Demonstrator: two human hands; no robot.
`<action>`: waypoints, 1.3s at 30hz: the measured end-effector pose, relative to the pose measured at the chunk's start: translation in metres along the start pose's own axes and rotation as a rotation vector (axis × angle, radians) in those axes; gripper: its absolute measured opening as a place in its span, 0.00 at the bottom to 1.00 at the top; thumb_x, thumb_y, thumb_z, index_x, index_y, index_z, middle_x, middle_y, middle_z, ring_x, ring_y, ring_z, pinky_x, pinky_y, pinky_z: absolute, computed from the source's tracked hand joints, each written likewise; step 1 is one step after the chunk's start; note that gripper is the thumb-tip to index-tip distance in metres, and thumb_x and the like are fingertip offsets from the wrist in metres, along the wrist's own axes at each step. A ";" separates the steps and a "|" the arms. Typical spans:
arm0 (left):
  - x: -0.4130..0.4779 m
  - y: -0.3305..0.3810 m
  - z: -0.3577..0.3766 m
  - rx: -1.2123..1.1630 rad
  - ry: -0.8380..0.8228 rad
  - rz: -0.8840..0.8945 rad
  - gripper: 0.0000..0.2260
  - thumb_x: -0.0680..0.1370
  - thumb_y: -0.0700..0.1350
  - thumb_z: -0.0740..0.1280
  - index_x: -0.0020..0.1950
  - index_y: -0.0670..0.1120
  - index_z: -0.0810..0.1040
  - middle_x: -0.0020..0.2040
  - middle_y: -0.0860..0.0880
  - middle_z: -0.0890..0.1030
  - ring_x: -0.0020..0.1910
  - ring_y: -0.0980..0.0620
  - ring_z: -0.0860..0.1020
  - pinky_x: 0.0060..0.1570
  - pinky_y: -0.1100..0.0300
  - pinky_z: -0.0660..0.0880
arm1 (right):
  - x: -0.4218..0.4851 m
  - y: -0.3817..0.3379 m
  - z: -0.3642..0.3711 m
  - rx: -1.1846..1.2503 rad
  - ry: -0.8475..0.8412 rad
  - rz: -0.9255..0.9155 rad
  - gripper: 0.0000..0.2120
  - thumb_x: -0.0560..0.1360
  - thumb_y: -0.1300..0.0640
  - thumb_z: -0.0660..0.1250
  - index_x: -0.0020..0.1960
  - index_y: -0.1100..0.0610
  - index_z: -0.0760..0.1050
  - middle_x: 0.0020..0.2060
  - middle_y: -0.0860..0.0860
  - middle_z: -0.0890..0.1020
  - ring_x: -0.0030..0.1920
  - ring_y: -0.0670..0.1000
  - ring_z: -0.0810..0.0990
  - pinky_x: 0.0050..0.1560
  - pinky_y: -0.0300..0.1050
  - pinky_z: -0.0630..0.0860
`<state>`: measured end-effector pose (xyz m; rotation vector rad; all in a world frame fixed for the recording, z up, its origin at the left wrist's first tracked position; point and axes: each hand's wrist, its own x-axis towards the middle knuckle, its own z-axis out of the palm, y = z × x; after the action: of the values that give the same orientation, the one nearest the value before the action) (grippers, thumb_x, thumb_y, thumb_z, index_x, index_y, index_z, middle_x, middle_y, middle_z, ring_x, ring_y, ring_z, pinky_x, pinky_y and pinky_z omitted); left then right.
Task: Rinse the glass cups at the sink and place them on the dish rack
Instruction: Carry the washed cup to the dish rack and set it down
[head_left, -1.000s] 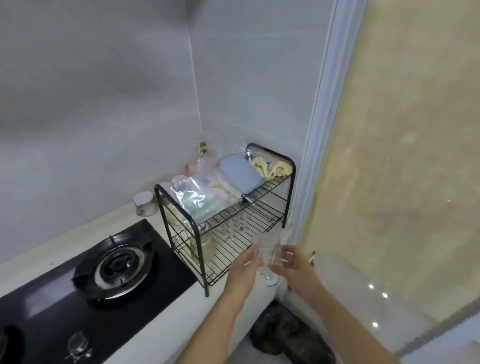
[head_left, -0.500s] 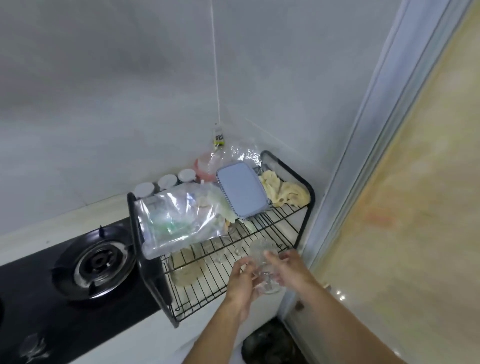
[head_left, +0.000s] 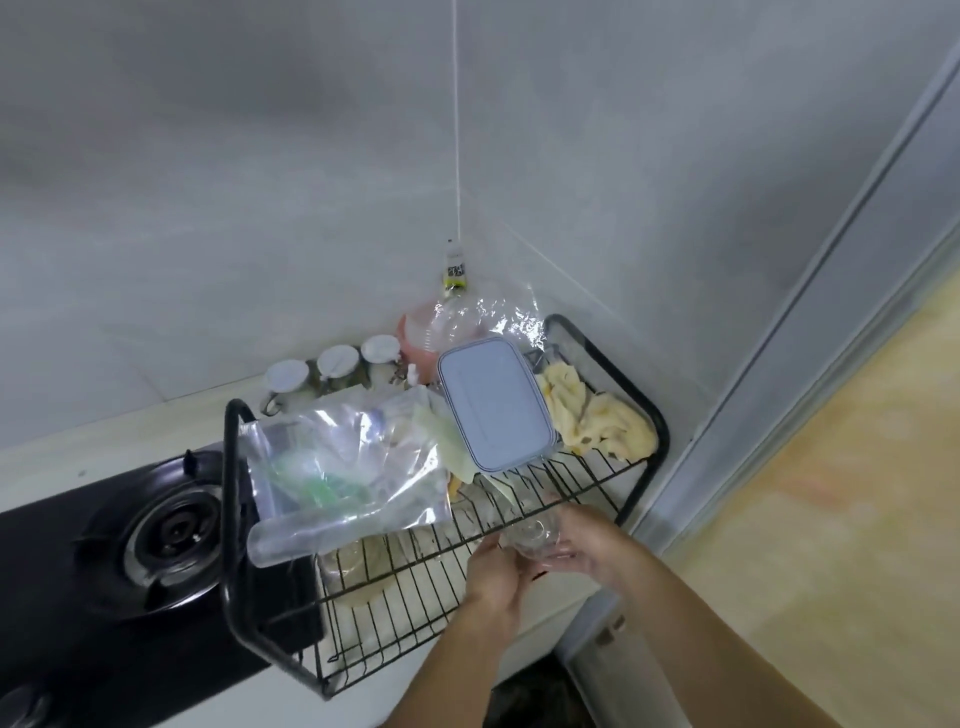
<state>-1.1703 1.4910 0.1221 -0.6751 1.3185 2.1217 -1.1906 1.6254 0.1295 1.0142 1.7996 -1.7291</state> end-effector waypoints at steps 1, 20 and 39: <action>0.003 0.001 0.002 -0.002 0.009 -0.006 0.17 0.85 0.30 0.53 0.55 0.43 0.80 0.47 0.41 0.89 0.52 0.43 0.86 0.55 0.53 0.82 | 0.003 -0.002 0.000 0.001 0.004 0.000 0.22 0.84 0.42 0.61 0.61 0.61 0.78 0.52 0.61 0.86 0.50 0.57 0.88 0.51 0.53 0.86; 0.025 -0.005 0.022 -0.182 0.137 -0.001 0.20 0.85 0.34 0.58 0.78 0.40 0.70 0.68 0.39 0.80 0.63 0.46 0.79 0.63 0.50 0.75 | 0.027 -0.006 0.016 0.164 -0.031 -0.064 0.30 0.84 0.36 0.55 0.72 0.59 0.72 0.62 0.58 0.80 0.53 0.53 0.81 0.47 0.46 0.83; -0.121 -0.032 -0.073 0.927 0.584 0.494 0.24 0.85 0.50 0.64 0.81 0.49 0.67 0.78 0.50 0.73 0.77 0.49 0.70 0.77 0.52 0.67 | -0.080 0.066 0.041 -0.901 -0.206 -0.935 0.21 0.84 0.48 0.62 0.75 0.48 0.69 0.73 0.44 0.73 0.73 0.50 0.71 0.71 0.48 0.70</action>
<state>-1.0515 1.4139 0.1538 -0.5926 2.7398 1.3409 -1.0971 1.5656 0.1411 -0.4252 2.6768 -1.0360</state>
